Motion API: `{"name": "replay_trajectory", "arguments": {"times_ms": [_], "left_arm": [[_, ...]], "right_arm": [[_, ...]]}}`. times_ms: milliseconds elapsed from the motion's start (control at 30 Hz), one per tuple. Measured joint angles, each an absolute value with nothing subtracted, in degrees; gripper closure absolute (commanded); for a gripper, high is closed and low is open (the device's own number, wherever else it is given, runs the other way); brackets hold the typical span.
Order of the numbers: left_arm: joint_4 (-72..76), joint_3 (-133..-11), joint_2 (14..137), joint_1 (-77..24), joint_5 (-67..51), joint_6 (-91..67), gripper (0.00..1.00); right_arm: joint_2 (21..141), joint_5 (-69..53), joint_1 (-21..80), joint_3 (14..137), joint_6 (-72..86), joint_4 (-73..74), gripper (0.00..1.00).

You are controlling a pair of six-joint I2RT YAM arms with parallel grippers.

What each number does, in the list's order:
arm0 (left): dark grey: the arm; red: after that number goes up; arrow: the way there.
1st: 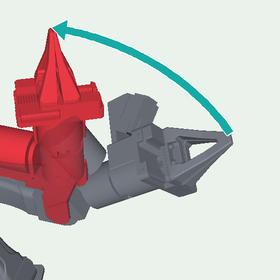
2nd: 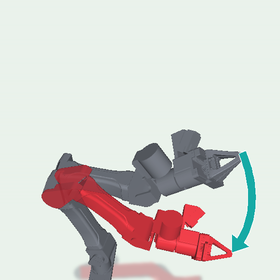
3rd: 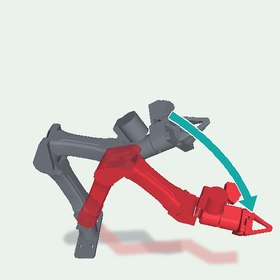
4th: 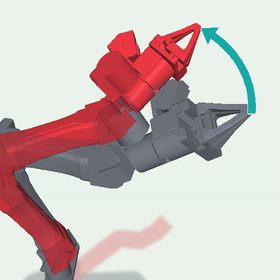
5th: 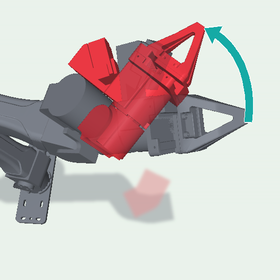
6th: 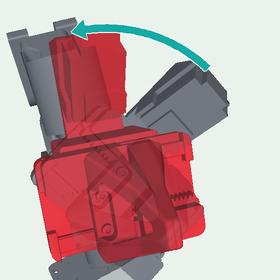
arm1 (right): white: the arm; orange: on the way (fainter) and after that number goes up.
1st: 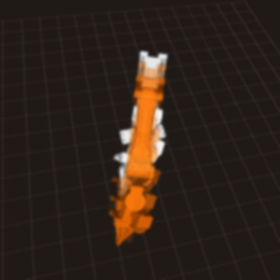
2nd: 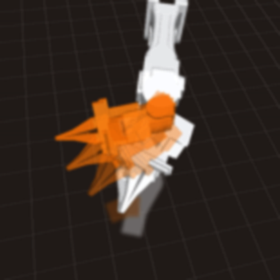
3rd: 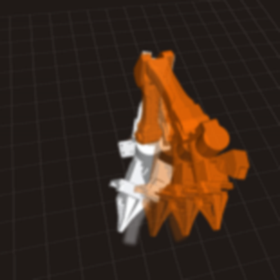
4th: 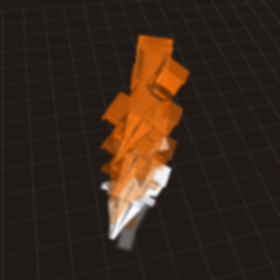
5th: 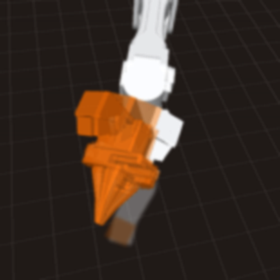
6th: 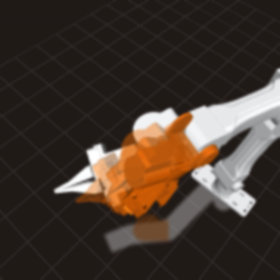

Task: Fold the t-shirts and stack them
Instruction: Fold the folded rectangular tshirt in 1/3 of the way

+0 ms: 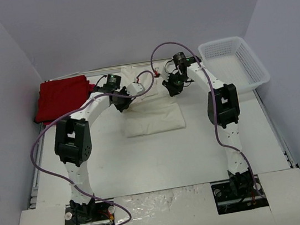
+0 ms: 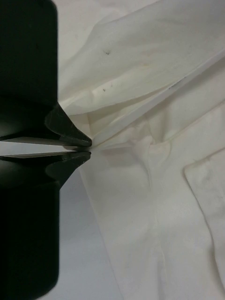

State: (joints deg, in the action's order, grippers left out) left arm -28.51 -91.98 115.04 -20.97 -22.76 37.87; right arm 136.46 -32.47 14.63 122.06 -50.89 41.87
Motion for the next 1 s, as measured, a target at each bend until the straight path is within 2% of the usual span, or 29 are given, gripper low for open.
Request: {"name": "replay_trajectory", "arguments": {"times_ms": [267, 300, 367, 467, 600, 833, 1000], "left_arm": [[-27.2, -98.3, 120.0, -20.8, -19.8, 37.3, 0.73], [-27.1, -98.9, 120.3, -20.8, -19.2, 37.0, 0.63], [-27.1, -100.0, 120.3, -20.8, -18.5, 36.6, 0.58], [-25.8, -100.3, 118.9, -20.8, -17.7, 35.3, 0.57], [-23.1, -90.6, 108.9, -20.8, -16.8, 34.5, 0.5], [-16.5, -66.4, 85.0, -24.7, -11.4, 35.5, 0.49], [-12.1, -52.6, 80.4, -33.3, -6.4, 36.6, 0.49]], "right_arm": [[136.8, -28.4, 14.2, 123.0, -46.2, 36.3, 0.84], [136.8, -27.6, 14.1, 123.1, -45.7, 35.7, 0.84], [136.8, -25.8, 13.9, 123.1, -44.7, 34.3, 0.82], [135.3, -23.0, 13.9, 120.5, -42.8, 31.6, 0.82], [128.4, -21.2, 13.8, 111.0, -40.8, 28.8, 0.79], [106.7, -22.4, 13.8, 90.5, -39.4, 25.7, 0.73], [95.8, -23.0, 13.8, 80.2, -38.2, 24.5, 0.71]]}}
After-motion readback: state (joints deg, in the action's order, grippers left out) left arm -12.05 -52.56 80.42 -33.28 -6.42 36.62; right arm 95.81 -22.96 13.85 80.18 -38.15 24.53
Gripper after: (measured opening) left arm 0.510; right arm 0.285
